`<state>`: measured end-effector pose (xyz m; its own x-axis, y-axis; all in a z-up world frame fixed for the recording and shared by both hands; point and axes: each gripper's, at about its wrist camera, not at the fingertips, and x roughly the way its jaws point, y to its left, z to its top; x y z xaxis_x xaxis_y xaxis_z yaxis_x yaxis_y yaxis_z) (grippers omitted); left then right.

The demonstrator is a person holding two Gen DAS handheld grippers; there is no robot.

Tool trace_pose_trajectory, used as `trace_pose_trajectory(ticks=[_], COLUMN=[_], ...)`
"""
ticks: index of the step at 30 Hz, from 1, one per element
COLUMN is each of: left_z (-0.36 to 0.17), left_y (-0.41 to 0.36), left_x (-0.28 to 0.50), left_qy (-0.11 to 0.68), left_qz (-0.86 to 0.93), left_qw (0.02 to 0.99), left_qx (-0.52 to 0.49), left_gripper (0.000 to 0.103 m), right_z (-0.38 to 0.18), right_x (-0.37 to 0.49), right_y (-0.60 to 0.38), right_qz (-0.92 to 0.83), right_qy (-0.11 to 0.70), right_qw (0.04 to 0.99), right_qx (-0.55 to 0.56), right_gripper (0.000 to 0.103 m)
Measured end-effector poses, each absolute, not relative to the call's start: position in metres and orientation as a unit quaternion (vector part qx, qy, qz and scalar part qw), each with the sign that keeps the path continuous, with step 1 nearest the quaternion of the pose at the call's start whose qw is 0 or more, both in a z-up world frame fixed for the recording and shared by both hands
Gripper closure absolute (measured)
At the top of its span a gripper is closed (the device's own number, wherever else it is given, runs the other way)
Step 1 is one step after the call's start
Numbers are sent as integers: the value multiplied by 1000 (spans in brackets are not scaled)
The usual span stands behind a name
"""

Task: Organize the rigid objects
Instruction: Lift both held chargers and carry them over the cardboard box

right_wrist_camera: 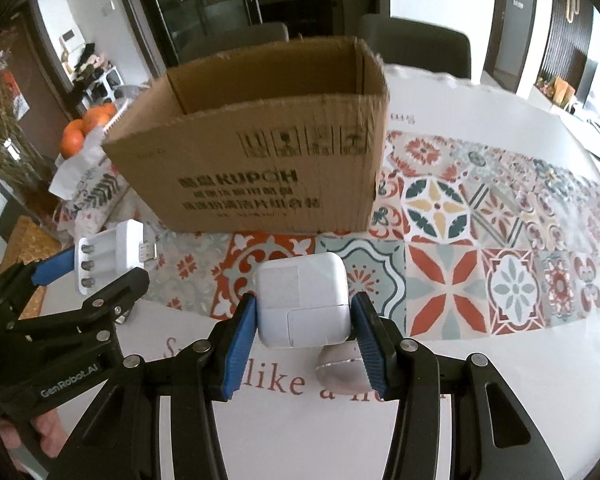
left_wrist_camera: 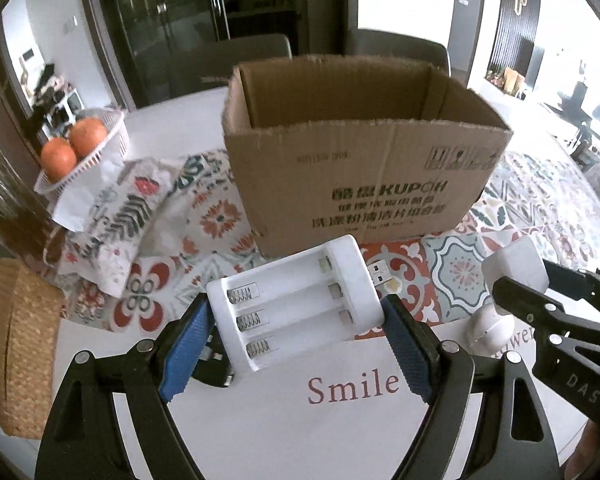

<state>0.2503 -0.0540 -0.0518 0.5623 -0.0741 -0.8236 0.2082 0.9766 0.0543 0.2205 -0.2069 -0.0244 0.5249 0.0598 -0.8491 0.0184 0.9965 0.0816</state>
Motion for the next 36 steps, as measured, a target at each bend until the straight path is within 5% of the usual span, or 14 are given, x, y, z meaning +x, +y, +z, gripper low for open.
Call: trace_pose_trajectory(ticks=[36], left_z=[47], left_y=[-48], left_x=[266], left_qy=[371], left_qz=[-128], left_qw=[919], left_qx=[44], left_gripper=[19], right_z=[77], right_x=[224], right_y=[-194], right_qz=[13], right_qy=[375], right_qw=[926], right_qx=[44], right_gripper=[54])
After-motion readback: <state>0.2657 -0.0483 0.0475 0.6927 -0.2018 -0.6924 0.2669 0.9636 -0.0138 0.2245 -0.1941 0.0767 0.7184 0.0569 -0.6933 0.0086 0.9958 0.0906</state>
